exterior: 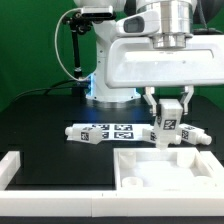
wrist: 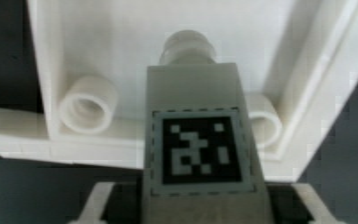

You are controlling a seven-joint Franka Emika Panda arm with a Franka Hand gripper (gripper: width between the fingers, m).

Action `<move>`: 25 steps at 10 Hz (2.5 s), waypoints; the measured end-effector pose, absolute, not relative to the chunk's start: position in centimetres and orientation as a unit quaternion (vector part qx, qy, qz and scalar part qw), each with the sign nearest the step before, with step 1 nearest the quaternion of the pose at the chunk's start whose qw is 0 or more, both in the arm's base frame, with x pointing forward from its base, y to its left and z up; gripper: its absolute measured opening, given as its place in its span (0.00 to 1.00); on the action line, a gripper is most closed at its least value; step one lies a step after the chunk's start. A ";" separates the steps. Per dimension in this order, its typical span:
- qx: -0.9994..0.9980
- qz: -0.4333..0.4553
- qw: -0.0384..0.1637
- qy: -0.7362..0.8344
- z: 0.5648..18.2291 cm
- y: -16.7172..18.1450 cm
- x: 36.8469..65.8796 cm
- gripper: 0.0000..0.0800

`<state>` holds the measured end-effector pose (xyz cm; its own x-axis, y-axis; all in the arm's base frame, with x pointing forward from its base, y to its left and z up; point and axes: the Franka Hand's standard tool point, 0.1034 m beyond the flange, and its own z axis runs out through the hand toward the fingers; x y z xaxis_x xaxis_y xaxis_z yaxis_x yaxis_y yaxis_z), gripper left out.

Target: Assemble one leg

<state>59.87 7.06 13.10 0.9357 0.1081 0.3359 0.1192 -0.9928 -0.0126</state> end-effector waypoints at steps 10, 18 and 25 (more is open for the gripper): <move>-0.963 -0.267 0.032 -0.034 11.1 10.5 62.7 0.36; -0.963 -0.264 0.028 -0.040 8.6 11.3 63.3 0.36; -0.961 -0.272 0.025 -0.041 7.7 11.3 63.3 0.37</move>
Offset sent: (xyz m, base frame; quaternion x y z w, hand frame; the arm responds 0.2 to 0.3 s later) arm 0.0000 0.0000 0.0000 0.0000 0.0650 0.0000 0.9979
